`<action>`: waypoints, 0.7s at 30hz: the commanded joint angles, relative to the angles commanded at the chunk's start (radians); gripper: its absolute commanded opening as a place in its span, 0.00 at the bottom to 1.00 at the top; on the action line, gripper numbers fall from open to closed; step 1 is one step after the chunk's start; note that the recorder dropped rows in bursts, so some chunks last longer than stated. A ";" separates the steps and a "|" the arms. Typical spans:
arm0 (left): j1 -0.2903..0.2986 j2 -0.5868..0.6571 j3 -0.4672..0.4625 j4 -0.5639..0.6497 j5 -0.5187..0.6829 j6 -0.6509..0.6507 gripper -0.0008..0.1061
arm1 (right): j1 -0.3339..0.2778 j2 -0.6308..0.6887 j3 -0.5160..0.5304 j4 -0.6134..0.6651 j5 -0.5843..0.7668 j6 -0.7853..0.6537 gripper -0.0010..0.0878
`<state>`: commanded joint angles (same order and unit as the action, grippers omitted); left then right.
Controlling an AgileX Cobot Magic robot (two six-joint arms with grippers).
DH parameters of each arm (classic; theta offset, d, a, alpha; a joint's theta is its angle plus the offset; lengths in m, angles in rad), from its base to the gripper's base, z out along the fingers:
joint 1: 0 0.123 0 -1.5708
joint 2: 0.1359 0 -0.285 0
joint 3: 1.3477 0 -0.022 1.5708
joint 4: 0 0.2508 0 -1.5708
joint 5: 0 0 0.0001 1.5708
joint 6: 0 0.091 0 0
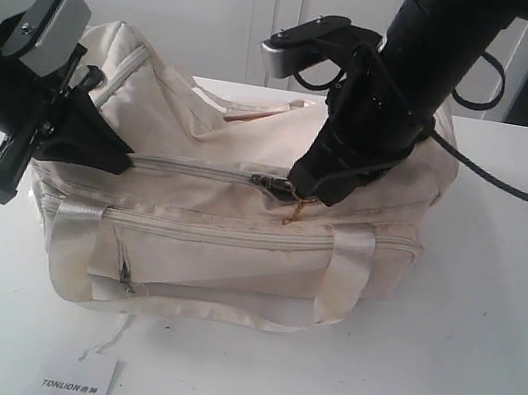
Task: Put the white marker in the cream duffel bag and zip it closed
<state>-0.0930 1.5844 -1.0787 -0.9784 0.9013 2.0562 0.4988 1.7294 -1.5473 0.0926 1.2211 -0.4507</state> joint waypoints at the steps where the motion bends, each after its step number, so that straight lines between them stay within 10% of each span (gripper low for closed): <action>1: 0.000 0.000 0.000 0.000 0.000 -0.005 0.01 | -0.002 0.000 0.000 0.000 0.000 0.000 0.01; 21: 0.000 0.000 0.000 0.000 -0.011 -0.019 0.01 | -0.048 -0.014 0.000 0.004 0.000 -0.015 0.01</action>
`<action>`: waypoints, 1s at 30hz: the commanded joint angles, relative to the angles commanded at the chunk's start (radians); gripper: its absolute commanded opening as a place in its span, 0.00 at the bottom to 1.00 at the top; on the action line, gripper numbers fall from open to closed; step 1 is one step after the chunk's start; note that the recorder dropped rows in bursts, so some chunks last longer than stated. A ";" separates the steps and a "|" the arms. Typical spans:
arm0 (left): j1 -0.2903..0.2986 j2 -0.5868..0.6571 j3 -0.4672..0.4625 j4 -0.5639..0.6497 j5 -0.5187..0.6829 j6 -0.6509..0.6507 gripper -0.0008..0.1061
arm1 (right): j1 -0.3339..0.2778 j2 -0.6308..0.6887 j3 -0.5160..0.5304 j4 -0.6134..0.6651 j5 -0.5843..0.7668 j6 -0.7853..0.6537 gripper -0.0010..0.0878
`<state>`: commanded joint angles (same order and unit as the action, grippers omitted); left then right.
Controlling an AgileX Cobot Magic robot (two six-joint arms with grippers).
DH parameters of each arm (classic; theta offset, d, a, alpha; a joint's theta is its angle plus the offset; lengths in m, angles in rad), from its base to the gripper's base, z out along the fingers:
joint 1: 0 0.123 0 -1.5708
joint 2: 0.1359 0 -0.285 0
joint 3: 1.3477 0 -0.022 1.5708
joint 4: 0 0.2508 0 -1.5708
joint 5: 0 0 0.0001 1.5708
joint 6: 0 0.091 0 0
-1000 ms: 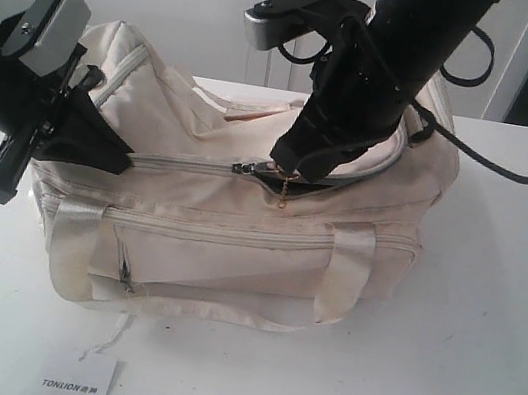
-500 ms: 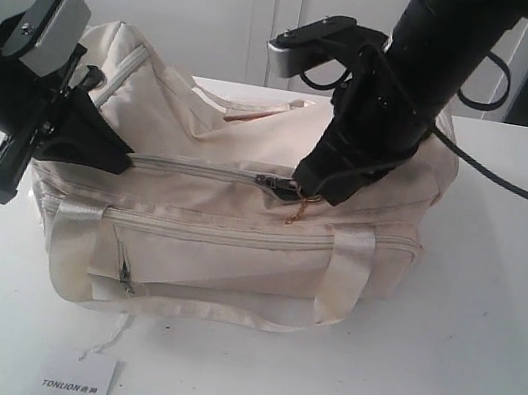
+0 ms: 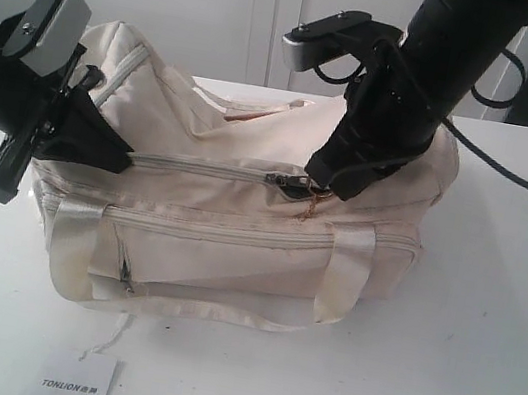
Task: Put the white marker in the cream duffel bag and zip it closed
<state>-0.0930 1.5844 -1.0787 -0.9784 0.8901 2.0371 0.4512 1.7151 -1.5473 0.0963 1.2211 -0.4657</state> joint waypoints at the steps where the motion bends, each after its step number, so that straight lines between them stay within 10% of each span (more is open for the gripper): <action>1: 0.000 0.000 0.000 0.000 0.000 0.000 0.01 | -0.005 0.000 0.000 0.003 0.000 0.000 0.01; 14: 0.000 0.000 -0.004 -0.032 0.010 -0.185 0.03 | -0.005 -0.002 0.001 0.154 0.000 -0.074 0.01; 24: 0.000 -0.002 -0.018 -0.105 0.116 -0.432 0.63 | -0.005 0.000 0.001 0.154 0.000 -0.080 0.01; 30: 0.000 -0.026 -0.029 -0.113 0.204 -0.494 0.68 | -0.005 0.001 0.001 0.174 0.000 -0.080 0.01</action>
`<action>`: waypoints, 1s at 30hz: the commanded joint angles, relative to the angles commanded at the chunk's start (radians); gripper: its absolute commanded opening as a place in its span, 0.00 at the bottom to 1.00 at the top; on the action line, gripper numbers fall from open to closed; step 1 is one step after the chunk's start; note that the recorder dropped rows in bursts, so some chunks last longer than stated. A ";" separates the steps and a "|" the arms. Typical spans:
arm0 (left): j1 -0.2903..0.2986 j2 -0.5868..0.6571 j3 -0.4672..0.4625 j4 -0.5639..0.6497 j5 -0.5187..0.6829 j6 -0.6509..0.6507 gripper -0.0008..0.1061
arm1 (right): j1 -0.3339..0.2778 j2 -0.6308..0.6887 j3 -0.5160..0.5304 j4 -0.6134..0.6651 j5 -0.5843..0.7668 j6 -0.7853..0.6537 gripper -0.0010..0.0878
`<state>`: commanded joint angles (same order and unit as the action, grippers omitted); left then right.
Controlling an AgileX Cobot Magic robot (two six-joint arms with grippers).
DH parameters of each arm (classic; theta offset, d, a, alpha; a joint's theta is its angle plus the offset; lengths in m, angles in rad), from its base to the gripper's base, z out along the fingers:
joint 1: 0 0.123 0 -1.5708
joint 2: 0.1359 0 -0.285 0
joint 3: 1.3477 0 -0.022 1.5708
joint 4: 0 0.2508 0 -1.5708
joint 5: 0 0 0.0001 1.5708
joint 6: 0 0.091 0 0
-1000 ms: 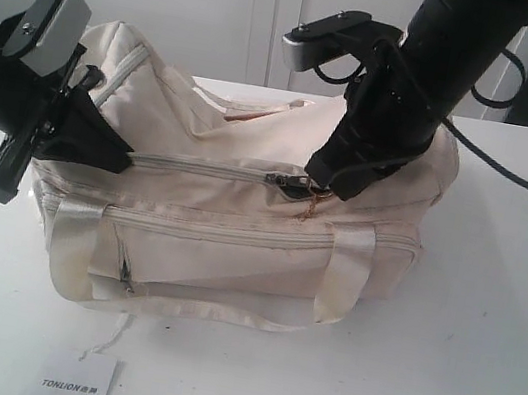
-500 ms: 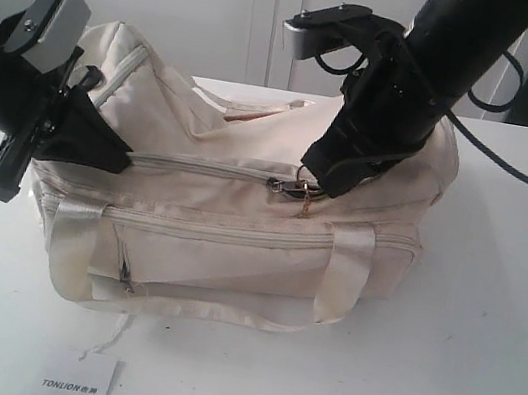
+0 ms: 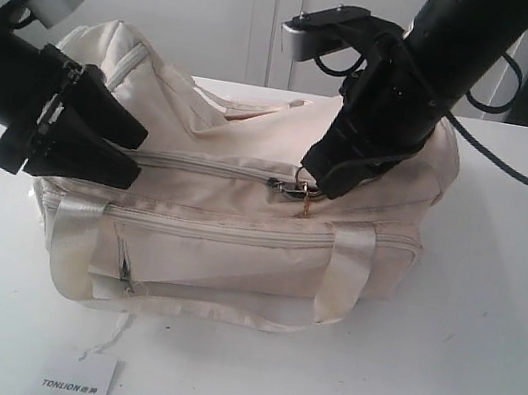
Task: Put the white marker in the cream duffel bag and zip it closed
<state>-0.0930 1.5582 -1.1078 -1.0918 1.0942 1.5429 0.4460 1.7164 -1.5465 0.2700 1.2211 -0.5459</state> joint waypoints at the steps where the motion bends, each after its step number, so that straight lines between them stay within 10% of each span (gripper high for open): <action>1: 0.000 -0.013 0.000 -0.007 -0.008 0.006 0.68 | 0.000 0.000 0.000 0.004 0.000 0.000 0.01; 15: -0.010 -0.135 0.000 -0.119 0.034 0.070 0.66 | 0.000 0.000 0.000 0.014 0.000 0.000 0.01; 30: -0.300 -0.109 0.030 -0.118 -0.293 0.191 0.66 | 0.000 0.000 0.000 0.014 0.000 0.000 0.01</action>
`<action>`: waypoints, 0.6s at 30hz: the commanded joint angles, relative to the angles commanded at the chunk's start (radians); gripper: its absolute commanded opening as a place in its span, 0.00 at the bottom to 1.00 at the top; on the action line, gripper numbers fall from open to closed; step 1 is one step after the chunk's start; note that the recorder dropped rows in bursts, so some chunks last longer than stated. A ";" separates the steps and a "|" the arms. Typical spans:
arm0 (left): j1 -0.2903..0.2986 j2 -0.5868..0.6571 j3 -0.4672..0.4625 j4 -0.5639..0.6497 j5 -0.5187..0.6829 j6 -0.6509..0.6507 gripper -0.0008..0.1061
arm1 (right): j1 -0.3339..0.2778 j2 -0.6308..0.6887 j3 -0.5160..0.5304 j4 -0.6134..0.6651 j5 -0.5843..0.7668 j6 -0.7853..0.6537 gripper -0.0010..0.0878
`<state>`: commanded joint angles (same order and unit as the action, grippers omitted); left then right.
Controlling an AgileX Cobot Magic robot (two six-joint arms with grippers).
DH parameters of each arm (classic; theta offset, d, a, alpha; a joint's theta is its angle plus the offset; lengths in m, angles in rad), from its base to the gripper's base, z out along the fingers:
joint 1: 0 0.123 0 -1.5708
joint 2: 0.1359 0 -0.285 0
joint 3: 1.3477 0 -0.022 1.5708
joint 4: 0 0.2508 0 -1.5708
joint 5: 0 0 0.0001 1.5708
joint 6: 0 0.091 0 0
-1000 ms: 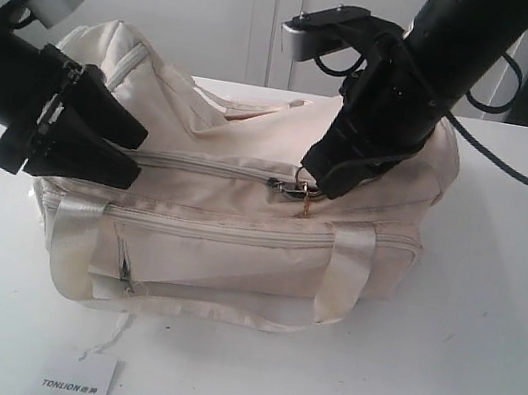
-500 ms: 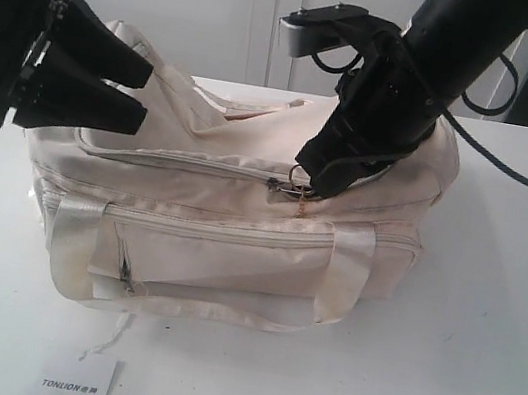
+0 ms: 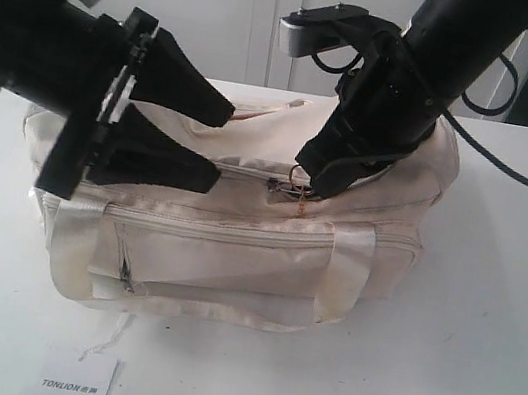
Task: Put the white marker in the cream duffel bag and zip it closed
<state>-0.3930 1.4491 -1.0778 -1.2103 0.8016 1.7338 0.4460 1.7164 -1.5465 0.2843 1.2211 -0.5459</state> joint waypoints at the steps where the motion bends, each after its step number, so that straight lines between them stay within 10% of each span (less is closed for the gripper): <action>1: -0.013 0.005 0.000 0.000 -0.025 0.000 0.66 | 0.000 0.000 0.000 0.000 0.000 0.000 0.01; 18: -0.039 0.106 0.000 0.045 -0.088 0.010 0.66 | 0.000 0.000 0.000 0.004 0.000 0.000 0.01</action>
<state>-0.4316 1.5556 -1.0778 -1.1652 0.7131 1.7440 0.4460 1.7164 -1.5465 0.2883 1.2211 -0.5459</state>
